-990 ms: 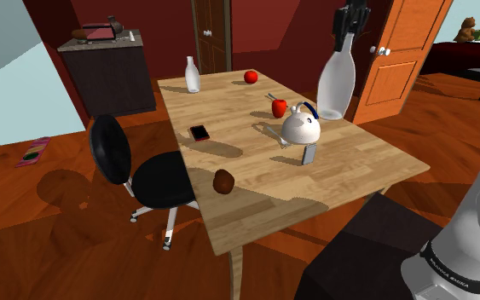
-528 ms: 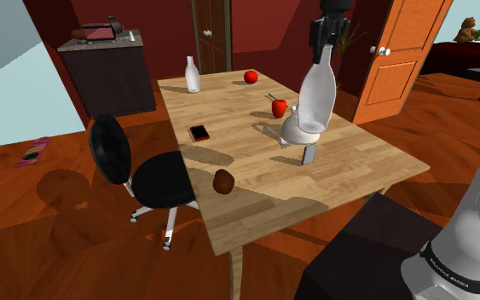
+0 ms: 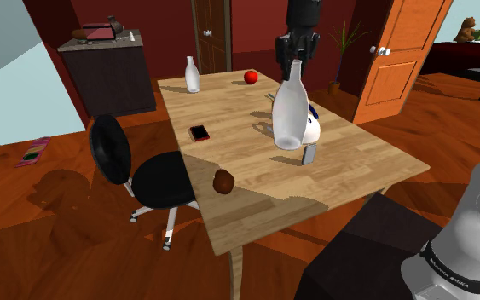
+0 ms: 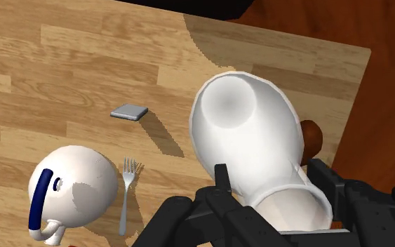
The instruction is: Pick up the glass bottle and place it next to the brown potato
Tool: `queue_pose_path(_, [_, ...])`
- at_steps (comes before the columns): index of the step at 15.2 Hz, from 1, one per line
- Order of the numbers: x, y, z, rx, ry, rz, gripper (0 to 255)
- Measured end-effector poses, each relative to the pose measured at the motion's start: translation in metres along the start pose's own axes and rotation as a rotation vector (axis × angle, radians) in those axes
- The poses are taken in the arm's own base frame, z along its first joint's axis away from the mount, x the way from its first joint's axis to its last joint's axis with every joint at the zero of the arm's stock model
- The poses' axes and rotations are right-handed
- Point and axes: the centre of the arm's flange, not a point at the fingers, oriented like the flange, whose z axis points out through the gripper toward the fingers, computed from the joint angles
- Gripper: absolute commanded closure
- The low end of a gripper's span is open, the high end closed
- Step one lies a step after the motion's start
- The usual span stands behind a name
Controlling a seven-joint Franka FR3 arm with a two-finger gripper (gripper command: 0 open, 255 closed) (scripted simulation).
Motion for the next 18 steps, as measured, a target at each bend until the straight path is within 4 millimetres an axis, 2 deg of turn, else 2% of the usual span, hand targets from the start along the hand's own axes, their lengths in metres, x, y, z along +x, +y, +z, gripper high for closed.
queue_pose_path(17, [0.022,-0.217,0.060,0.000,0.001,0.000,255])
queue_pose_path(18, [0.022,-0.224,0.065,0.000,0.000,0.000,255])
